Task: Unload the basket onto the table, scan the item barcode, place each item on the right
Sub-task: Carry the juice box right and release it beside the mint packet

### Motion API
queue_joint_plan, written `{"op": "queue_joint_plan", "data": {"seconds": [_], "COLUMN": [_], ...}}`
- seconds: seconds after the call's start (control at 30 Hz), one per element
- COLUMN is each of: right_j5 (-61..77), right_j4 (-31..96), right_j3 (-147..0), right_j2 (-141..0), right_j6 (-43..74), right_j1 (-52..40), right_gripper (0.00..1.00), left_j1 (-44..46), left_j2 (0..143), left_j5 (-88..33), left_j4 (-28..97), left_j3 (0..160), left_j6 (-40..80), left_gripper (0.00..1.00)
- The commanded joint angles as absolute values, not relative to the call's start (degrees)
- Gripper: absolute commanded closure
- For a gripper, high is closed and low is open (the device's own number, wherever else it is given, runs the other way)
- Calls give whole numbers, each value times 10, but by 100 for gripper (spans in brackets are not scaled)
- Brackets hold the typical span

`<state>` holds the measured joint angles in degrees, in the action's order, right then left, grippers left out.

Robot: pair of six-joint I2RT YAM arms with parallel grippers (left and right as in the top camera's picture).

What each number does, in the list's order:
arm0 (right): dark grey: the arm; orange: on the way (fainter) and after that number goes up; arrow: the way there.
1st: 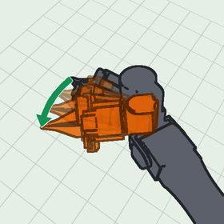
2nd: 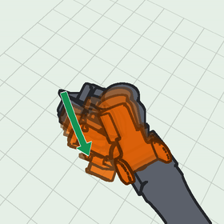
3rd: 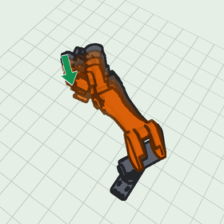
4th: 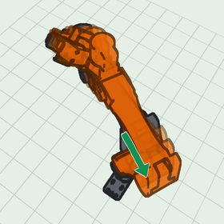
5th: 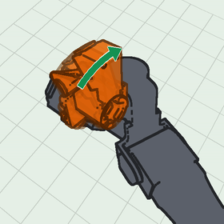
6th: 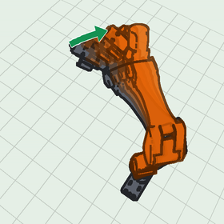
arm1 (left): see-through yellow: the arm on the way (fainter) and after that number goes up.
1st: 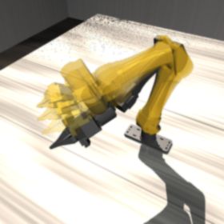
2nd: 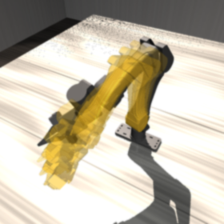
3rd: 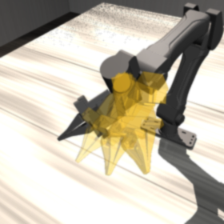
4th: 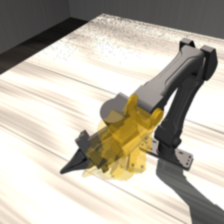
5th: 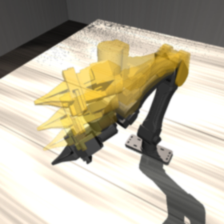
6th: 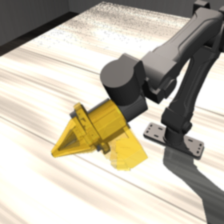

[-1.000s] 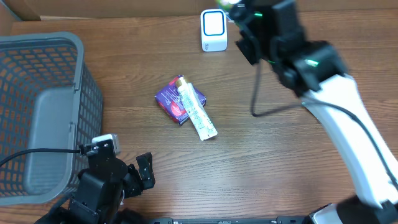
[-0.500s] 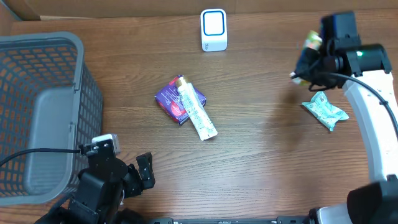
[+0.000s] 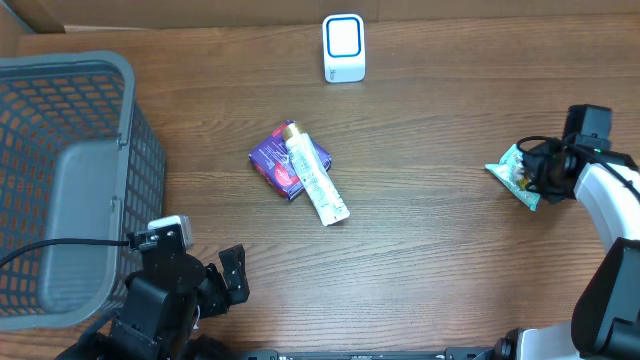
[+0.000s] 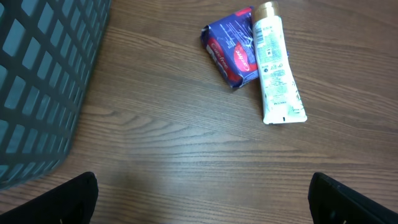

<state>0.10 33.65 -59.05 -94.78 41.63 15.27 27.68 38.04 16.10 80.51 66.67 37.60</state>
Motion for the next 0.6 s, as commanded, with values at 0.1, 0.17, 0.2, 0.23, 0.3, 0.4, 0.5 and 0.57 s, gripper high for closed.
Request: {"op": "queue_joint_plan", "data": {"seconds": [0.1,0.17,0.2,0.23,0.3,0.4,0.5,0.57], "right_j5": [91,143,160,195,229,245,243,234], "right_j4": [374,396,405,428,454,486,490,487], "right_j3": [-657,-688,-700,-727,-753,-778,-776,-772], "right_j2": [-934,-934,-933,-933,-933,-933,-934,-934], "right_j6": [317,265,243,191,133,72,34,19], "right_j1": [148,138,132,116,90,31,-41,-91], "right_gripper": [16,22,23,24,25,25,24,24], "left_j1": [279,279,279,279,279,279,279,279], "left_j2": [381,381,381,381,381,381,381,381], "left_j5": [165,165,165,165,165,165,165,165], "left_j4": [803,803,803,803,803,803,803,803], "left_j3": [665,665,665,665,665,665,665,665], "left_j6": [386,386,386,386,386,386,386,386], "left_gripper": [0,0,0,0,1,0,0,0]}}
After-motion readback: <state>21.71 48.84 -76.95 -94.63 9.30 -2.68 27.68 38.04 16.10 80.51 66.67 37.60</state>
